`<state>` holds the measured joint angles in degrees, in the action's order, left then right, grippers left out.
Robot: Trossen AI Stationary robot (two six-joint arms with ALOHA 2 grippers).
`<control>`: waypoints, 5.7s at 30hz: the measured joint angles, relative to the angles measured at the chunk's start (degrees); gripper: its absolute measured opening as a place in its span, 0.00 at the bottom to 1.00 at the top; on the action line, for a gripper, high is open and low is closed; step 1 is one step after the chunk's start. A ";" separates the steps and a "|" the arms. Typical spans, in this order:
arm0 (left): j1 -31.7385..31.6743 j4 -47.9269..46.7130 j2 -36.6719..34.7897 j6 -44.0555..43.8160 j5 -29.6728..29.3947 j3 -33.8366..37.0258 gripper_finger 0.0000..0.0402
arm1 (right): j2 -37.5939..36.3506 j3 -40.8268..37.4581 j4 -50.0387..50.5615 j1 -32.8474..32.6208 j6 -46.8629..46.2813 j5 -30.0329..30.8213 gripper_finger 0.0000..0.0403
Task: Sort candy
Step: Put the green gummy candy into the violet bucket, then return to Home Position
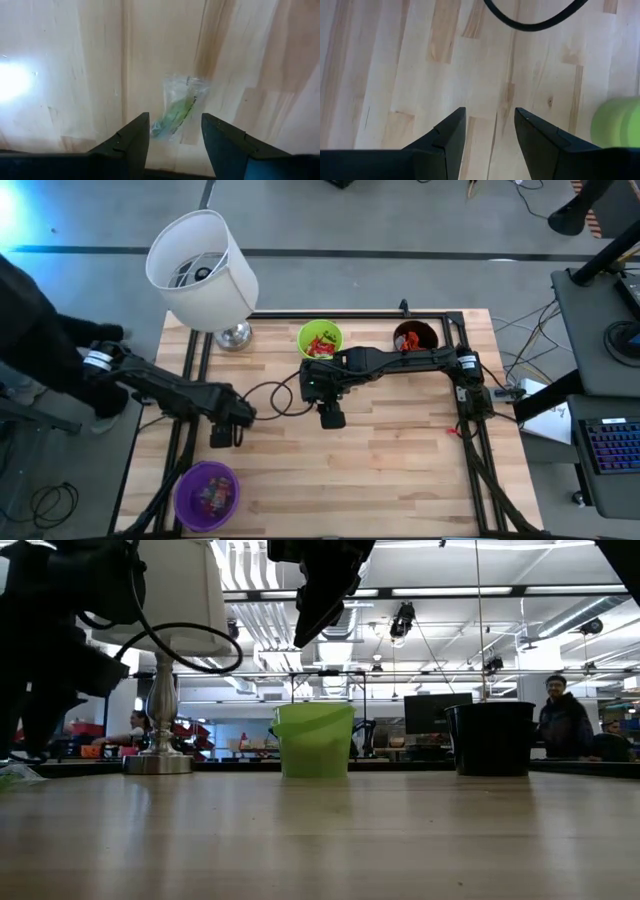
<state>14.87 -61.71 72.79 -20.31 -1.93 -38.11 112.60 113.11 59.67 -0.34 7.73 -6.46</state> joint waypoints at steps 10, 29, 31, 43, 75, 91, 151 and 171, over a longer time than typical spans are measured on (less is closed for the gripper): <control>-1.24 0.83 8.94 -0.28 0.61 0.37 0.40 | 0.00 -0.01 0.08 0.00 0.61 0.00 0.40; -3.97 4.15 14.52 3.29 3.35 0.24 0.04 | -0.02 -0.01 0.47 0.00 0.84 0.00 0.40; -4.00 4.24 14.12 3.29 3.21 0.29 0.02 | -0.02 -0.01 0.49 0.00 0.83 0.00 0.39; -4.02 1.64 9.00 1.24 8.64 -6.27 0.00 | -0.02 -0.01 2.00 0.00 0.72 0.02 0.35; 20.01 -15.92 -6.08 -32.02 13.07 -36.98 0.00 | -0.02 -0.01 7.79 -0.02 -18.18 0.04 0.32; 35.73 2.81 -3.10 -46.43 12.79 -31.26 0.01 | -0.02 -0.01 7.46 -0.04 -21.35 0.08 0.32; 35.45 -28.32 -20.24 -35.66 -30.12 -57.46 0.26 | -25.11 -3.06 8.40 -10.07 -34.21 14.80 0.32; 35.43 6.53 -59.05 -27.20 -24.48 -13.52 0.26 | -33.08 -23.51 -10.42 -18.49 -43.08 24.53 0.32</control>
<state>50.30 -55.18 13.74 -47.51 -26.41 -51.63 79.52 89.60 49.25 -18.83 -35.35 18.08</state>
